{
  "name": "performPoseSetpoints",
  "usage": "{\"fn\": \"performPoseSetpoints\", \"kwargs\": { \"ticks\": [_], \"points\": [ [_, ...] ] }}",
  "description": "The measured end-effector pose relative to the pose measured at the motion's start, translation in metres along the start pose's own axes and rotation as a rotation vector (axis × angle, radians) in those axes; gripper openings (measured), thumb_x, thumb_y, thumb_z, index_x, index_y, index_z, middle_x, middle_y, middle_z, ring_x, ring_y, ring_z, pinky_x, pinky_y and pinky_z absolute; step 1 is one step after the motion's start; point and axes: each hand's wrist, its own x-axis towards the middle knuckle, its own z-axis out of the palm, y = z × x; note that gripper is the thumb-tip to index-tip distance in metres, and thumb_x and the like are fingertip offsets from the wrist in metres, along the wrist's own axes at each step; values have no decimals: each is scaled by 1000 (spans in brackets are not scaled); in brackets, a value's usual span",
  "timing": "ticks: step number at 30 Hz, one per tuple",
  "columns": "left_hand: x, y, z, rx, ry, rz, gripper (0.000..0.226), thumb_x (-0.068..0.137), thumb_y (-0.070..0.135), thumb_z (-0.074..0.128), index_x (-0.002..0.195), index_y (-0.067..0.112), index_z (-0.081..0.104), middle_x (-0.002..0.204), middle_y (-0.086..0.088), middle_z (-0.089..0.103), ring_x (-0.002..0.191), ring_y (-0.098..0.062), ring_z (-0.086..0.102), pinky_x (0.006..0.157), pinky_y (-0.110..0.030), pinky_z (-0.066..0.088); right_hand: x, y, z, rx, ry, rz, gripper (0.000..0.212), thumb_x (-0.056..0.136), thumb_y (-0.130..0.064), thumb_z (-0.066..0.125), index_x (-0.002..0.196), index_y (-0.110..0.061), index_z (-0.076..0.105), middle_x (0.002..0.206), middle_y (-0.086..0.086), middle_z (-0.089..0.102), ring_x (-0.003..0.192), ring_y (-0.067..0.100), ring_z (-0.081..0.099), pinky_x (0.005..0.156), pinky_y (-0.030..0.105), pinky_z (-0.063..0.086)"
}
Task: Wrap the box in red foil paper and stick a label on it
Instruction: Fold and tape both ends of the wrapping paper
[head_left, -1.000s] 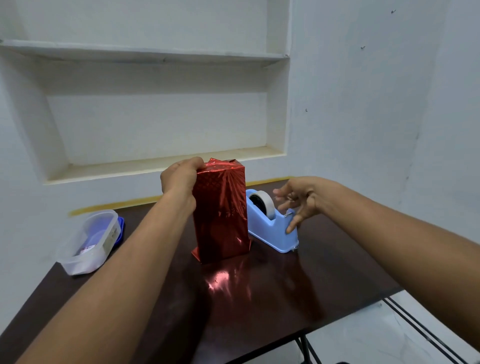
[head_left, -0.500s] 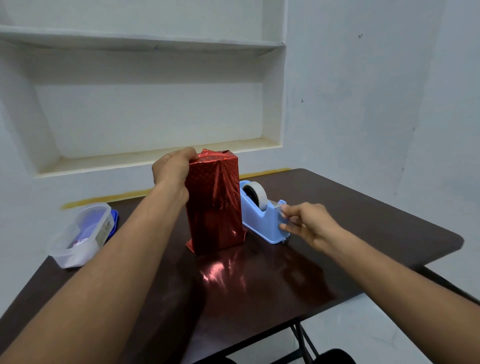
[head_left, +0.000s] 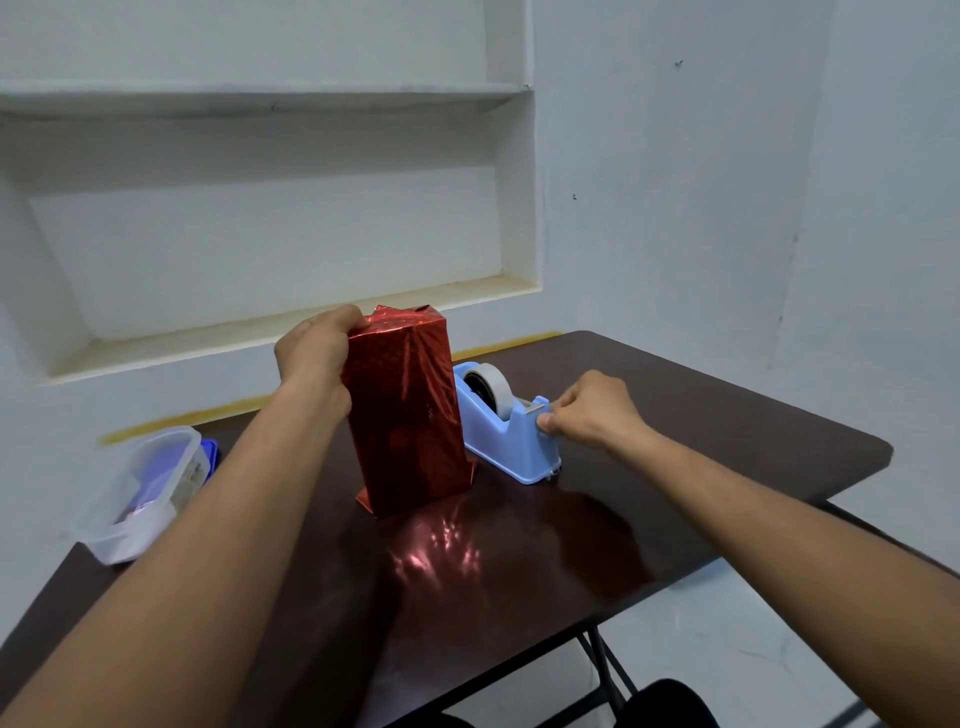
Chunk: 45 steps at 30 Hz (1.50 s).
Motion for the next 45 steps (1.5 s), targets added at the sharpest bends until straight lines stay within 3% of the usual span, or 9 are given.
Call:
{"fn": "performPoseSetpoints", "kwargs": {
  "ticks": [3, 8, 16, 20, 25, 30, 36, 39, 45],
  "points": [
    [-2, 0, -1, -4, -1, 5, 15, 75, 5, 74, 87, 14, 71, 68, -1, 61, 50, -14, 56, 49, -20, 48, -4, 8, -4, -113, -56, -26, 25, 69, -23, 75, 83, -2, 79, 83, 12, 78, 80, 25, 75, 58, 28, 50],
    [0, -1, -2, 1, -6, 4, 14, 77, 5, 73, 88, 14, 70, 63, 1, 58, 44, -11, 53, 46, -18, 44, -15, -10, -35, 70, -74, -156, 12, 93, -30, 73, 91, -21, 81, 93, -5, 75, 86, 9, 64, 67, 22, 44],
    [0, -2, -1, -23, -25, 30, 15, 71, 4, 76, 79, 15, 70, 71, -4, 64, 67, -21, 59, 63, -28, 48, -18, -82, -67, 263, -17, -458, 12, 90, -23, 78, 95, -32, 83, 75, -14, 75, 77, -8, 68, 69, 8, 46],
    [-4, -2, -3, -22, -19, 57, 14, 77, 2, 76, 88, 10, 74, 74, -4, 68, 70, -20, 62, 66, -29, 51, -14, -127, -73, 143, 37, -602, 18, 89, -19, 79, 106, -25, 82, 100, -6, 80, 94, -3, 69, 77, 0, 44],
    [-1, -4, -6, -9, -14, 51, 16, 76, 7, 78, 91, 11, 78, 80, -2, 73, 75, -18, 66, 64, -27, 51, -10, -173, -75, -32, 56, -669, 43, 87, -25, 82, 127, -17, 72, 100, -3, 79, 100, 6, 68, 87, 17, 45],
    [0, -6, -8, -25, -20, 28, 19, 75, 9, 79, 93, 13, 77, 86, -4, 75, 77, -19, 68, 69, -30, 53, 0, -198, -68, -95, 60, -664, 12, 86, -27, 82, 97, -23, 82, 91, -4, 77, 96, 10, 69, 77, 21, 48],
    [3, -9, -7, -15, -19, 18, 21, 71, 14, 81, 92, 16, 77, 93, -6, 78, 84, -22, 71, 80, -37, 59, 13, -215, -60, -108, -75, -568, 3, 85, -28, 82, 88, -29, 82, 99, 2, 76, 81, 15, 61, 70, 29, 54],
    [3, -9, -7, -14, -22, 10, 24, 70, 15, 82, 93, 18, 77, 95, -6, 78, 83, -21, 71, 82, -37, 60, 18, -221, -58, -170, -157, -525, 5, 86, -29, 82, 92, -28, 81, 106, -1, 74, 100, 18, 66, 89, 37, 60],
    [2, -10, -7, -5, -20, 5, 28, 70, 16, 82, 97, 19, 77, 97, -5, 78, 85, -20, 72, 82, -37, 60, 28, -236, -52, -317, -321, -494, 4, 91, -23, 76, 92, -24, 80, 84, -10, 74, 90, 12, 65, 77, 30, 57]
  ]
}}
